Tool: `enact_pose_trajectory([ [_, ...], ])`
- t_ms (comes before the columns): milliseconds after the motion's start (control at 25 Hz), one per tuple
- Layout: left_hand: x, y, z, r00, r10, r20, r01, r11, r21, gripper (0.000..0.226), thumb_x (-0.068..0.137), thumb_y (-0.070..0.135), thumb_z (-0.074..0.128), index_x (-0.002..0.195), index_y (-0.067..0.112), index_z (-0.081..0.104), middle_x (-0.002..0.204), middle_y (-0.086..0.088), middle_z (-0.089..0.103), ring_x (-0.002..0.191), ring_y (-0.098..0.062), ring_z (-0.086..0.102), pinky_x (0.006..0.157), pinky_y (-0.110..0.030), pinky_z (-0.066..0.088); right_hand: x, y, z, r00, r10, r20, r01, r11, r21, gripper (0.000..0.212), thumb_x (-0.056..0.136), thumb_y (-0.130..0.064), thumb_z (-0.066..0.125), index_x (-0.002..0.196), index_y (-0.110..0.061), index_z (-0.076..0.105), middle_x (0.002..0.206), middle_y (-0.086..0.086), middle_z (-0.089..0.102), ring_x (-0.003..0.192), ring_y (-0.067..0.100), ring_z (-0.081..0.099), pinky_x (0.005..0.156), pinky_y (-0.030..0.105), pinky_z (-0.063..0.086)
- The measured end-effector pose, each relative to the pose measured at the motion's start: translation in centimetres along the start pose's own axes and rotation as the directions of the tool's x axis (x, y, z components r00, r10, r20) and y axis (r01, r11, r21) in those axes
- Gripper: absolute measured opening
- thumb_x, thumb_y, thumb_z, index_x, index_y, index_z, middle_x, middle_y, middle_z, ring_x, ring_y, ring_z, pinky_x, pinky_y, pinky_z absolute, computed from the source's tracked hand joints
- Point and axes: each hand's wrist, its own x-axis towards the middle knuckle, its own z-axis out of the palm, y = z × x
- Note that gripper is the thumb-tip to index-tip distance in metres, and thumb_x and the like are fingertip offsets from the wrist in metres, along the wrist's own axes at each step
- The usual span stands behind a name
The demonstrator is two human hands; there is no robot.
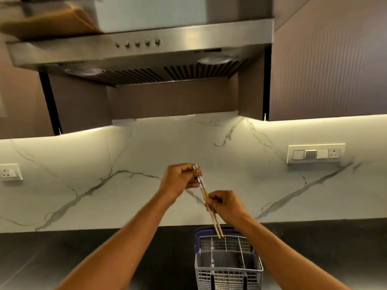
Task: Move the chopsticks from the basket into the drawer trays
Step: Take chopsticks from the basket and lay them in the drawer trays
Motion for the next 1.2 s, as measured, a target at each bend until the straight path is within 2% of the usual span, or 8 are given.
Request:
enact_pose_trajectory([
  [80, 0.4, 4.3, -0.1, 0.997, 0.023, 0.074, -0.022, 1.000, -0.013, 0.009, 0.088, 0.007, 0.070, 0.096, 0.005, 0.074, 0.078, -0.010, 0.075, 0.063, -0.017, 0.073, 0.065, -0.028, 0.063, -0.3, -2.7, -1.5, 1.000, -0.002, -0.022, 0.006, 0.984, 0.180, 0.014, 0.091, -0.014, 0.068, 0.083, -0.022, 0.075, 0.082, 0.007, 0.077, 0.081, 0.022, 0.075, 0.082, 0.035, 0.061],
  [240, -2.3, 7.4, 0.2, 0.984, 0.058, 0.167, -0.057, 0.998, -0.010, 0.019, 0.087, 0.009, 0.072, 0.106, 0.008, 0.072, 0.091, -0.009, 0.077, 0.083, -0.021, 0.075, 0.075, -0.029, 0.062, -2.4, -6.6, -3.7, 0.997, -0.047, -0.062, 0.068, 0.911, 0.407, 0.012, 0.092, -0.005, 0.065, 0.091, -0.004, 0.076, 0.086, 0.018, 0.076, 0.082, 0.029, 0.075, 0.080, 0.035, 0.062],
  [320, -5.2, 6.2, 0.9, 0.976, 0.051, 0.212, -0.059, 0.998, 0.032, 0.018, 0.089, 0.014, 0.070, 0.107, 0.013, 0.073, 0.096, -0.008, 0.077, 0.088, -0.020, 0.075, 0.073, -0.025, 0.061, -4.0, -8.0, -4.1, 0.994, -0.072, -0.087, 0.102, 0.907, 0.410, 0.014, 0.093, -0.004, 0.062, 0.092, -0.005, 0.077, 0.086, 0.017, 0.076, 0.081, 0.028, 0.075, 0.078, 0.033, 0.062],
  [400, -7.6, 5.2, 1.4, 0.980, 0.033, 0.195, -0.027, 0.999, -0.033, 0.021, 0.091, 0.020, 0.068, 0.111, 0.016, 0.074, 0.099, -0.006, 0.077, 0.091, -0.021, 0.074, 0.073, -0.025, 0.060, -5.4, -8.7, -4.3, 0.992, -0.087, -0.095, 0.118, 0.912, 0.392, 0.019, 0.093, -0.003, 0.060, 0.090, -0.011, 0.077, 0.086, 0.013, 0.077, 0.081, 0.025, 0.076, 0.077, 0.032, 0.062],
  [600, -10.4, 5.3, 1.5, 0.983, -0.014, 0.181, 0.048, 0.982, -0.181, 0.022, 0.094, 0.026, 0.064, 0.113, 0.023, 0.075, 0.099, -0.006, 0.077, 0.097, -0.026, 0.073, 0.084, -0.039, 0.061, -7.8, -9.8, -4.4, 0.989, -0.111, -0.096, 0.139, 0.916, 0.376, 0.018, 0.096, -0.007, 0.059, 0.093, -0.011, 0.076, 0.088, 0.013, 0.076, 0.081, 0.025, 0.076, 0.077, 0.031, 0.062],
  [920, -11.7, 6.7, 1.1, 0.983, -0.032, 0.183, 0.060, 0.987, -0.149, 0.021, 0.095, 0.026, 0.063, 0.111, 0.023, 0.076, 0.098, -0.002, 0.077, 0.097, -0.028, 0.073, 0.085, -0.042, 0.061, -9.3, -11.0, -4.6, 0.987, -0.115, -0.109, 0.148, 0.913, 0.379, 0.016, 0.096, -0.008, 0.060, 0.092, -0.007, 0.076, 0.088, 0.017, 0.076, 0.080, 0.029, 0.075, 0.075, 0.031, 0.062],
  [1120, -12.3, 6.6, 1.1, 0.986, -0.010, 0.166, 0.030, 0.993, -0.117, 0.022, 0.095, 0.026, 0.062, 0.112, 0.022, 0.076, 0.102, -0.004, 0.076, 0.097, -0.028, 0.073, 0.087, -0.042, 0.060, -9.9, -11.1, -4.4, 0.989, -0.103, -0.104, 0.137, 0.909, 0.394, 0.016, 0.095, -0.007, 0.060, 0.091, -0.007, 0.076, 0.088, 0.017, 0.076, 0.079, 0.029, 0.075, 0.071, 0.027, 0.062],
  [1200, -12.4, 6.6, 1.1, 0.989, 0.027, 0.146, -0.016, 0.997, -0.078, 0.021, 0.096, 0.026, 0.061, 0.111, 0.024, 0.075, 0.103, -0.004, 0.077, 0.095, -0.026, 0.074, 0.088, -0.040, 0.060, -9.9, -11.0, -4.4, 0.989, -0.105, -0.105, 0.138, 0.911, 0.389, 0.016, 0.095, -0.007, 0.060, 0.092, -0.006, 0.076, 0.087, 0.017, 0.076, 0.080, 0.029, 0.076, 0.074, 0.030, 0.062],
])
